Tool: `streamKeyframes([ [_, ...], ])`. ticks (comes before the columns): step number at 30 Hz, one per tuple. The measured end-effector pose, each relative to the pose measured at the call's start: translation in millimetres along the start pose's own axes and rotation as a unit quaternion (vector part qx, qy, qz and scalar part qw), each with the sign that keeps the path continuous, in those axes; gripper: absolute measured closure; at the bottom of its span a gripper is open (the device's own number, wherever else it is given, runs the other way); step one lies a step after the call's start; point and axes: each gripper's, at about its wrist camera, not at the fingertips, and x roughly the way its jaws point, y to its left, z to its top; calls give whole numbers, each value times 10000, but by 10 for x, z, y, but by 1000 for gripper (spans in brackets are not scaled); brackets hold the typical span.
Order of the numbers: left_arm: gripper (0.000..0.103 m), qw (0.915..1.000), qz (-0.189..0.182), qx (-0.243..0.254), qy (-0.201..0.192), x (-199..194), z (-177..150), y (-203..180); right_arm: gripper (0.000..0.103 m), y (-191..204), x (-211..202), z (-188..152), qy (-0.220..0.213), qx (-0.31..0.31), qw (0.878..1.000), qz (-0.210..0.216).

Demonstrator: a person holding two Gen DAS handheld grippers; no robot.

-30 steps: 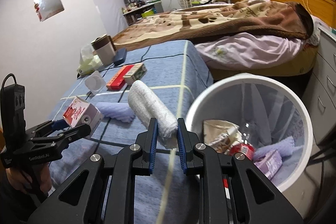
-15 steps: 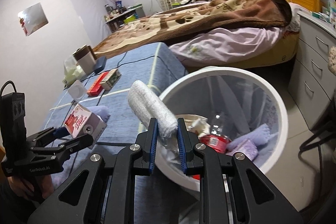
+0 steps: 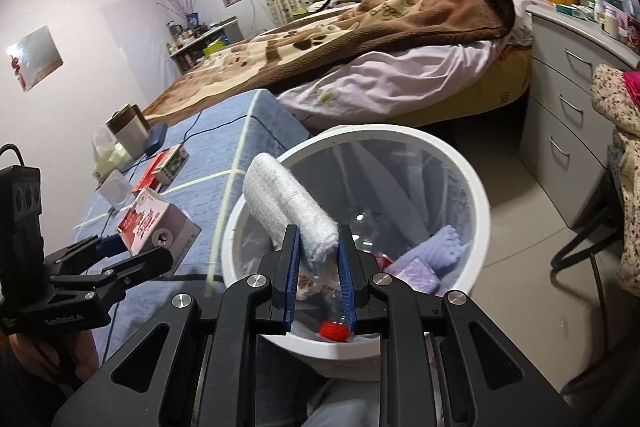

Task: Collect trash
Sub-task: 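Carry carton and tissue roll to the wastebasket and open both tools, then move both open tools back over the table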

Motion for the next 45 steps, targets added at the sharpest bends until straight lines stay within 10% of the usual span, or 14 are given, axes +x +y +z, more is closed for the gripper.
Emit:
streamKeyframes([
  [28, 26, 9978, -312, 413, 419, 626, 218, -390, 82, -286, 68, 57, 94, 317, 9986, -417],
  [33, 26, 9985, -336, 344, 276, 619, 247, -368, 64, -274, 12, 89, -13, 247, 9987, -451],
  [45, 26, 9994, -241, 225, 52, 363, 204, -262, 63, -82, -35, 80, 1, 44, 9996, -291],
])
